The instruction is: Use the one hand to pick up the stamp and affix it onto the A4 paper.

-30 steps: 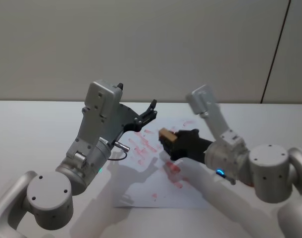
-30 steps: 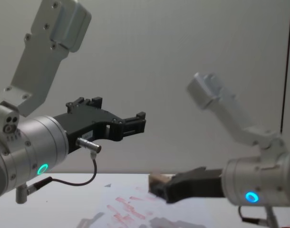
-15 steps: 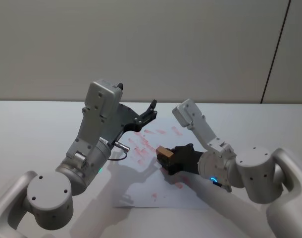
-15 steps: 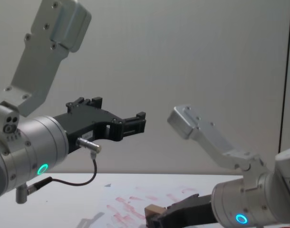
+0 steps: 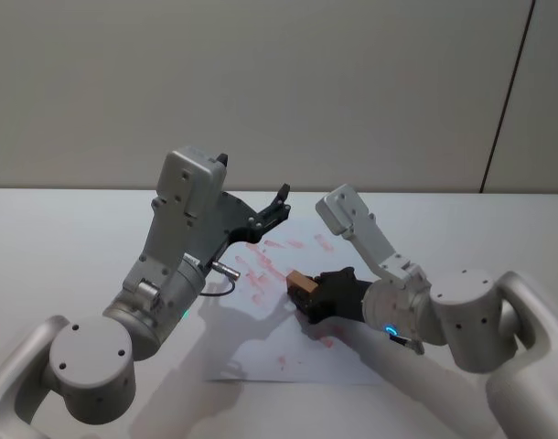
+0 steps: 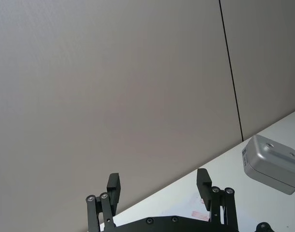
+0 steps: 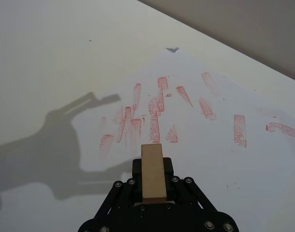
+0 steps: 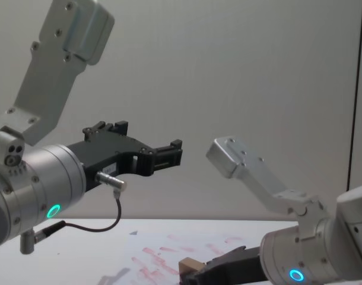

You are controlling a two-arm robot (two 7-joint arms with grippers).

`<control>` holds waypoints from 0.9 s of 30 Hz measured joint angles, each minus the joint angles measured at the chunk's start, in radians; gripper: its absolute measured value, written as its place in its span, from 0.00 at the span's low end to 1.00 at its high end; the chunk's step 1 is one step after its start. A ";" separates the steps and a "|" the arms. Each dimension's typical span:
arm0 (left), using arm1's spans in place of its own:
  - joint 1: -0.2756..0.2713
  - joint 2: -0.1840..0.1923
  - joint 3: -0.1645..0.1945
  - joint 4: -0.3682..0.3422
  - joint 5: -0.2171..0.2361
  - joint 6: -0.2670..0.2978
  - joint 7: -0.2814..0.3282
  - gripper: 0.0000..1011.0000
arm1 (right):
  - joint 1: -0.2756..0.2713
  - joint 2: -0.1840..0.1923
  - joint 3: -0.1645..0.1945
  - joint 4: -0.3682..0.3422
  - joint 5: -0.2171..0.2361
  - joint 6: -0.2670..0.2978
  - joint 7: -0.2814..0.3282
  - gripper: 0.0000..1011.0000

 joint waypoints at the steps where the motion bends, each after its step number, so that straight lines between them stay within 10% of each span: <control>1: 0.000 0.000 0.000 0.000 0.000 0.000 0.000 0.99 | 0.001 -0.001 0.000 0.001 0.002 0.000 -0.001 0.22; 13: 0.000 0.000 0.000 0.000 0.000 0.000 0.000 0.99 | 0.012 -0.005 0.006 -0.028 0.041 -0.043 -0.016 0.22; 27: 0.000 0.000 0.000 0.000 0.000 0.000 0.000 0.99 | -0.044 0.054 0.057 -0.270 0.131 -0.032 -0.069 0.22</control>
